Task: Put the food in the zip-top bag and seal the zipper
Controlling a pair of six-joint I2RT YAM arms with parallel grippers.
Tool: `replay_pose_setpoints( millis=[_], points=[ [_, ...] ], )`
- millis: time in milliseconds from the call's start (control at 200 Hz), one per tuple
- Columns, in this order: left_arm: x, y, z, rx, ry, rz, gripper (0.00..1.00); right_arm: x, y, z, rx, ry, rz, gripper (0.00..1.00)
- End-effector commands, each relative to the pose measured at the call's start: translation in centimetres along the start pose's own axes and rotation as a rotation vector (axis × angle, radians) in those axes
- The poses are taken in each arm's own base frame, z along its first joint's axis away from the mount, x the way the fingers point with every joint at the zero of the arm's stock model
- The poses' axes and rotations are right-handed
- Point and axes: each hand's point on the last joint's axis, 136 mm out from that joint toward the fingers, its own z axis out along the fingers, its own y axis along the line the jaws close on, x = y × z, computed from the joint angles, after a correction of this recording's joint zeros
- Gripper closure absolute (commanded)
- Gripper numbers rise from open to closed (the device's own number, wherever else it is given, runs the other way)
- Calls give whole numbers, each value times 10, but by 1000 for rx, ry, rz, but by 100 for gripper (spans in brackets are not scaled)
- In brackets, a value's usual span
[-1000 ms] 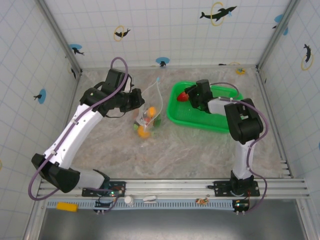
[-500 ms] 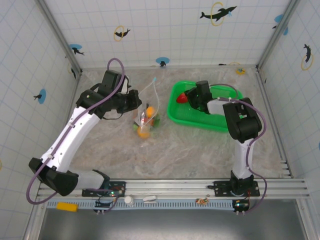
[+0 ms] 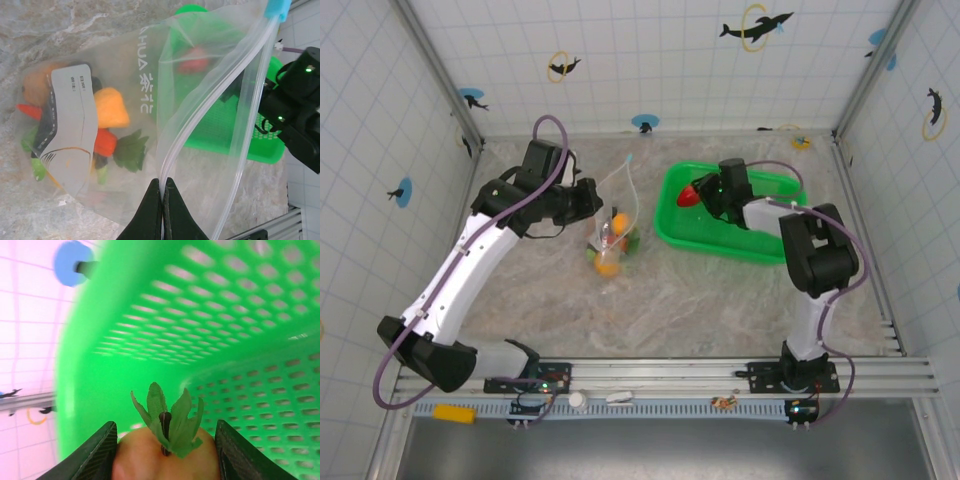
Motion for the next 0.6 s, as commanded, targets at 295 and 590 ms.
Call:
replay_pose_setpoints(
  millis=[295, 590],
  points=[
    [-14, -27, 22, 152, 17, -55, 100, -6, 139, -136, -267, -62, -430, 49],
    [-22, -38, 33, 198, 34, -85, 100, 76, 241, -224, -487, -72, -809, 49]
  ],
)
